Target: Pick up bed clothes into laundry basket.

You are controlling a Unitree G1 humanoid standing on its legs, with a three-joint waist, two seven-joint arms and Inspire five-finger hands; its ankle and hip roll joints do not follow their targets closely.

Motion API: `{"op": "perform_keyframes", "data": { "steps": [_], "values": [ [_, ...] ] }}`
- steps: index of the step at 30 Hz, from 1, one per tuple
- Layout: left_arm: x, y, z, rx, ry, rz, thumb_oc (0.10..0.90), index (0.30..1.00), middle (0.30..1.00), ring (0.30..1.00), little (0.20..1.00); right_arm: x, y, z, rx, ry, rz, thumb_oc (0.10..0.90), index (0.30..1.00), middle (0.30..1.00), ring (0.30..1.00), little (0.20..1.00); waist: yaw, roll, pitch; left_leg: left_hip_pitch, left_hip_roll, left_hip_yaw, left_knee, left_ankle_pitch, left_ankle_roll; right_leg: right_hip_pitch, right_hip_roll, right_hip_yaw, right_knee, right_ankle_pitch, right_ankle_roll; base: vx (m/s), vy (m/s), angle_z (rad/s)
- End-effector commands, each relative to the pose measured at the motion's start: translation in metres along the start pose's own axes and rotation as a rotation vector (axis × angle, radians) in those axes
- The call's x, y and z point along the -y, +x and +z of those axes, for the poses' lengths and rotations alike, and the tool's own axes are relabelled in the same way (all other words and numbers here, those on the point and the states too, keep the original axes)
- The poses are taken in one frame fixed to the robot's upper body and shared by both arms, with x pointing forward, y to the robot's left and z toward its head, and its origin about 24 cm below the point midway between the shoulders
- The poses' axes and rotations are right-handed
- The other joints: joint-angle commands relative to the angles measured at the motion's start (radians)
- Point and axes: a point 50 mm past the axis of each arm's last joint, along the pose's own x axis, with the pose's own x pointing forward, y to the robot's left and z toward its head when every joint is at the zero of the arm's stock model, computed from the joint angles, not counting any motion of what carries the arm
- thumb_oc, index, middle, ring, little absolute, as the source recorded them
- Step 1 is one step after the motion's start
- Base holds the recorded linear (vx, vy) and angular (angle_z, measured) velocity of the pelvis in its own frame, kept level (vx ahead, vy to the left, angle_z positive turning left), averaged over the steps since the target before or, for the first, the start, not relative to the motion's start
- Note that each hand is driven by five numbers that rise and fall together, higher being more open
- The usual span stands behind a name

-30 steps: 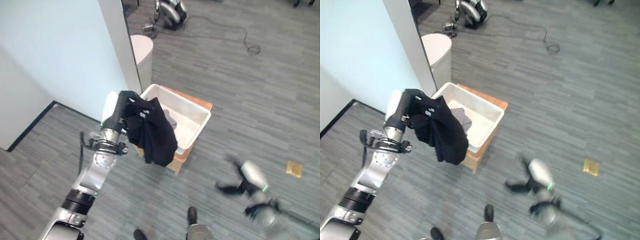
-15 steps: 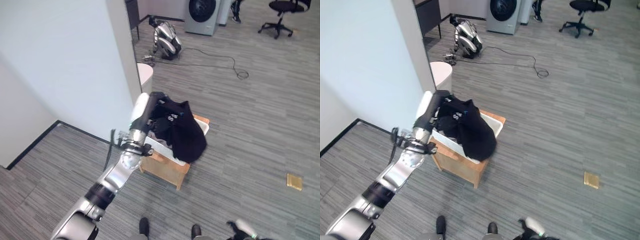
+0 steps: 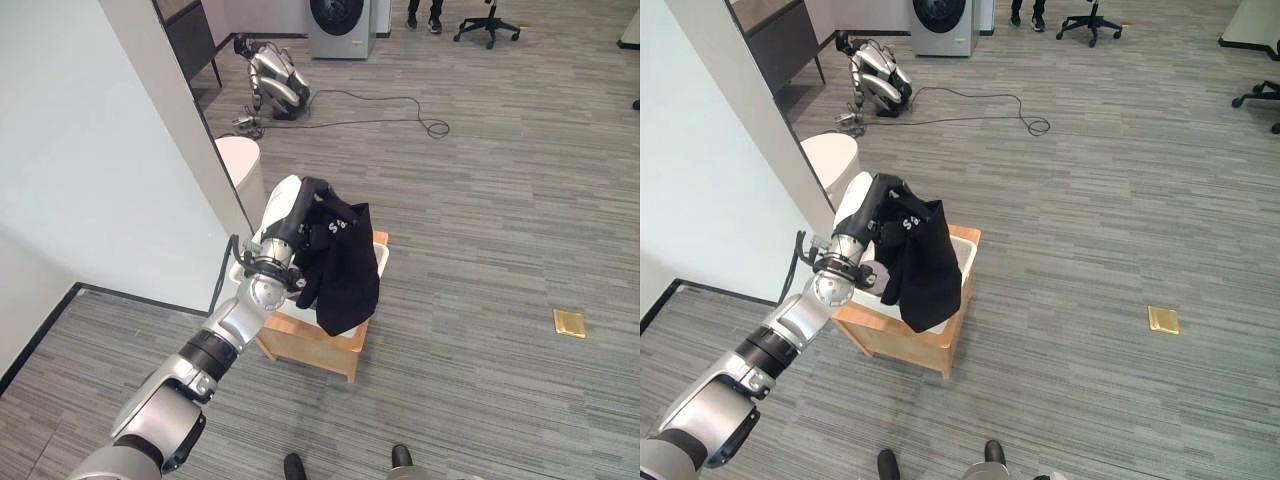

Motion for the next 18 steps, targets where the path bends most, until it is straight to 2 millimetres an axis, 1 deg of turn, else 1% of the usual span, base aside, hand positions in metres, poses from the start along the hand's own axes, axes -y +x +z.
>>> {"op": "perform_keyframes", "data": {
  "steps": [1,3,4,5,6,7,9,14,15,16,18],
  "values": [
    [-0.082,0.057,0.066,0.229,0.088,0.289,0.400,0.300,0.300,0.300,0.300,0.014,0.001,-0.008,-0.018,0.006,-0.038,0.800,0.900,0.900,0.900,0.900,0.003,-0.027,-0.012,0.014,0.030,0.027,0.002,-0.035,-0.037,0.023,-0.009,-0.041,0.004,0.005,0.050,-0.01,0.041,-0.17],
    [-0.093,0.062,0.067,0.218,0.119,0.318,0.400,0.300,0.300,0.300,0.300,0.014,0.002,-0.005,-0.011,0.009,-0.039,0.800,0.900,0.900,0.900,0.900,-0.001,-0.029,-0.003,0.007,0.029,0.028,0.002,-0.036,-0.036,0.011,-0.010,-0.037,0.004,0.009,0.052,-0.03,0.028,-0.10],
    [-0.093,0.062,0.067,0.218,0.119,0.318,0.400,0.300,0.300,0.300,0.300,0.014,0.002,-0.005,-0.011,0.009,-0.039,0.800,0.900,0.900,0.900,0.900,0.000,-0.029,-0.003,0.007,0.029,0.028,0.002,-0.035,-0.036,0.010,-0.010,-0.037,0.004,0.009,0.052,-0.06,0.016,-0.03],
    [-0.098,0.067,0.072,0.219,0.140,0.332,0.400,0.300,0.300,0.300,0.300,0.028,0.005,-0.003,-0.022,0.026,-0.068,0.800,0.900,0.900,0.900,0.900,0.004,-0.035,0.007,-0.004,0.028,0.027,0.002,-0.035,-0.034,0.002,-0.010,-0.041,0.004,0.012,0.052,-0.04,0.004,-0.03],
    [-0.099,0.068,0.073,0.221,0.141,0.333,0.400,0.300,0.300,0.300,0.300,0.029,0.005,-0.003,-0.021,0.027,-0.069,0.800,0.900,0.900,0.900,0.900,0.005,-0.035,0.008,-0.005,0.028,0.027,0.002,-0.035,-0.033,0.001,-0.010,-0.041,0.004,0.012,0.052,-0.08,0.009,-0.02],
    [-0.102,0.072,0.071,0.197,0.171,0.339,0.400,0.300,0.300,0.300,0.300,0.034,0.006,0.001,-0.012,0.048,-0.078,0.800,0.900,0.900,0.900,0.900,0.006,-0.042,0.022,-0.019,0.028,0.023,0.002,-0.033,-0.033,-0.011,-0.012,-0.045,0.004,0.014,0.052,-0.07,0.011,0.00],
    [-0.105,0.079,0.074,0.178,0.197,0.347,0.400,0.300,0.300,0.300,0.300,0.038,0.007,0.002,-0.014,0.040,-0.085,0.800,0.900,0.900,0.900,0.900,0.001,-0.050,0.037,-0.034,0.028,0.022,0.002,-0.031,-0.033,-0.029,-0.012,-0.046,0.004,0.021,0.052,-0.10,0.006,0.03],
    [-0.123,0.092,0.087,0.167,0.299,0.400,0.400,0.300,0.300,0.300,0.300,0.060,0.010,0.021,0.026,0.062,-0.146,0.800,0.900,0.900,0.900,0.900,-0.005,-0.065,0.086,-0.103,0.026,0.024,0.002,-0.017,-0.032,-0.105,-0.014,-0.043,0.004,0.047,0.055,-0.14,0.012,0.01],
    [-0.127,0.094,0.088,0.157,0.345,0.399,0.400,0.300,0.300,0.300,0.300,0.062,0.011,0.021,0.023,0.053,-0.150,0.800,0.900,0.900,0.900,0.900,-0.006,-0.067,0.096,-0.115,0.027,0.025,0.002,-0.013,-0.032,-0.120,-0.015,-0.041,0.004,0.052,0.056,-0.15,0.024,0.01],
    [-0.131,0.096,0.092,0.158,0.373,0.409,0.400,0.300,0.300,0.300,0.300,0.065,0.011,0.025,0.035,0.059,-0.158,0.800,0.900,0.900,0.900,0.900,-0.004,-0.071,0.105,-0.127,0.028,0.027,0.002,-0.011,-0.031,-0.134,-0.016,-0.039,0.004,0.057,0.056,-0.13,0.032,-0.02],
    [-0.140,0.098,0.096,0.157,0.398,0.431,0.400,0.300,0.300,0.300,0.300,0.067,0.011,0.031,0.052,0.068,-0.163,0.800,0.900,0.900,0.900,0.900,-0.001,-0.077,0.125,-0.148,0.028,0.028,0.002,-0.006,-0.030,-0.158,-0.020,-0.039,0.005,0.068,0.056,-0.09,0.023,-0.02]
  ]
}}
